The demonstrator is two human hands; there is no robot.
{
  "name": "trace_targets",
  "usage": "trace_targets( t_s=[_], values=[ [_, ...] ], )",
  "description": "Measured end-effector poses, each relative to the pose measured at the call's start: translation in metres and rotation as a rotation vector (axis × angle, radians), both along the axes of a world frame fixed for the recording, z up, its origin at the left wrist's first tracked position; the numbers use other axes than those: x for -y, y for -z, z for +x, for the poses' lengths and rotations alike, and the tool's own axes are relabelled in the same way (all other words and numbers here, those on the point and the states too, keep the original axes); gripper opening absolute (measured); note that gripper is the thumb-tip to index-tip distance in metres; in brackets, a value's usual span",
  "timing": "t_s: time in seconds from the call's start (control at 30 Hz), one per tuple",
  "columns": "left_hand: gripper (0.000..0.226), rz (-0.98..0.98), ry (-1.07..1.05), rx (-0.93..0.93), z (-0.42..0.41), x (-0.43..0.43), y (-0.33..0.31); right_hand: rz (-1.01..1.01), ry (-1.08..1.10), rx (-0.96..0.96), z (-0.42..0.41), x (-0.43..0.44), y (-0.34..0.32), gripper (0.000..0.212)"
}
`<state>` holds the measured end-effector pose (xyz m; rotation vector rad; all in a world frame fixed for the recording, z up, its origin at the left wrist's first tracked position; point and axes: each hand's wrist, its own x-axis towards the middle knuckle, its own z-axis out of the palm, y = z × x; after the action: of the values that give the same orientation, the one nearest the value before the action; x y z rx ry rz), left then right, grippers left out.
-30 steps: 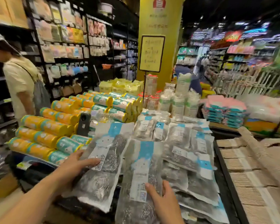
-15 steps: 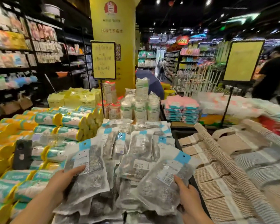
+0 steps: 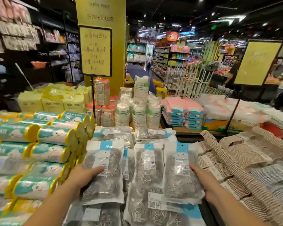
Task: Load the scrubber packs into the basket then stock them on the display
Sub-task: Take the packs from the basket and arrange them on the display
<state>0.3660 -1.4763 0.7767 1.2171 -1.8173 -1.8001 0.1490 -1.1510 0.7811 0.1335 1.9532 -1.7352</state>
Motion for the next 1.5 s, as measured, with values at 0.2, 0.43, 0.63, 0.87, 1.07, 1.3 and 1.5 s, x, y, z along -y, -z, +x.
trace_targets(
  t_s=[0.2,0.43,0.63,0.87,1.07,1.3,1.5],
  values=[
    [0.044,-0.064,0.051,0.057,-0.063,-0.006,0.008,-0.002,-0.07,0.014,-0.037,0.047,0.004,0.057],
    [0.079,-0.296,0.084,0.276,-0.124,-0.015,0.03,-0.057,-0.07,0.024,-0.089,0.082,0.007,0.045],
    [0.064,-0.673,0.169,0.522,-0.138,-0.013,0.034,-0.093,-0.018,0.041,-0.14,0.124,0.017,0.038],
    [0.061,-0.961,0.184,0.687,-0.126,-0.016,0.02,-0.111,-0.007,0.056,-0.183,0.173,0.024,0.024],
    [0.105,-0.618,0.351,0.824,-0.106,-0.005,0.049,0.022,-0.128,0.068,-0.219,0.205,0.051,0.056],
    [0.106,-0.713,0.36,0.816,-0.101,-0.011,0.062,0.632,-0.246,-0.381,-0.21,0.213,0.056,0.066],
    [0.091,-0.74,0.354,0.753,-0.092,-0.006,0.06,0.879,-0.32,-0.559,-0.186,0.202,0.031,0.054]
  ],
)
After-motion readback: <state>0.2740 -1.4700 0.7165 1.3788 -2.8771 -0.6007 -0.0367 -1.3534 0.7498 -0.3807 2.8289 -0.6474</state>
